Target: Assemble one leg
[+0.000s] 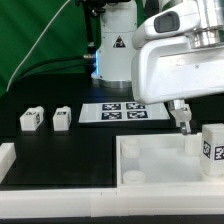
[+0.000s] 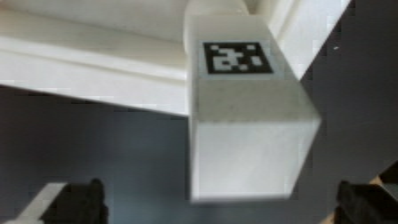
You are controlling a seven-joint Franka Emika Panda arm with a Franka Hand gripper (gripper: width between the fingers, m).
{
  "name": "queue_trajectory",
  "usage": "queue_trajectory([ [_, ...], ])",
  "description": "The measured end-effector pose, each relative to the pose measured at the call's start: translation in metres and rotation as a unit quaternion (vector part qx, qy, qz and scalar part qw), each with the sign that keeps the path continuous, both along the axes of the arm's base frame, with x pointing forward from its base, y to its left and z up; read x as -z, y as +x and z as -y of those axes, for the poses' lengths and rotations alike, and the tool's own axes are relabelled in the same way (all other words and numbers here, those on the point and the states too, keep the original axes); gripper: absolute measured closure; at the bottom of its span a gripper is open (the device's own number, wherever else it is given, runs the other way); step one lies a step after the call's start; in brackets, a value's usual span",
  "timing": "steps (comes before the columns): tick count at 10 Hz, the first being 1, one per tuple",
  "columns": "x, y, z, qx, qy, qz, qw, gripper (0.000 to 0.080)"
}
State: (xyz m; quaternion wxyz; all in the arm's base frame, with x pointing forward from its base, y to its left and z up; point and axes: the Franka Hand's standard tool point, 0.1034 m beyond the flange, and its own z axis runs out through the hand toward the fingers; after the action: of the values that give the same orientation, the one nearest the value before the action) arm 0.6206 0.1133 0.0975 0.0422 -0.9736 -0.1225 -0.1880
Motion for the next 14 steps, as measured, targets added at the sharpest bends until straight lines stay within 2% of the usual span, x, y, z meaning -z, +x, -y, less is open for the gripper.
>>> queue_trajectory([
  [1,-0.001,-0.003,-0.006,-0.004,0.0,-0.062,0.998,0.0151],
  [2,-0.006,0.002,-0.007,-0.006,0.0,-0.082,0.997,0.0151],
  [3,-0.004,-0.002,0.001,-0.014,-0.01,-0.143,0.99,0.0151],
  [4,-0.008,0.005,0.01,-0.017,-0.019,-0.19,0.982,0.0151],
  [5,-0.01,0.015,0.013,-0.019,-0.022,-0.198,0.98,0.0151],
  [10,-0.008,0.015,0.012,-0.017,-0.021,-0.202,0.979,0.0151],
  [14,0.008,0.006,0.011,-0.016,-0.022,-0.2,0.979,0.0151],
])
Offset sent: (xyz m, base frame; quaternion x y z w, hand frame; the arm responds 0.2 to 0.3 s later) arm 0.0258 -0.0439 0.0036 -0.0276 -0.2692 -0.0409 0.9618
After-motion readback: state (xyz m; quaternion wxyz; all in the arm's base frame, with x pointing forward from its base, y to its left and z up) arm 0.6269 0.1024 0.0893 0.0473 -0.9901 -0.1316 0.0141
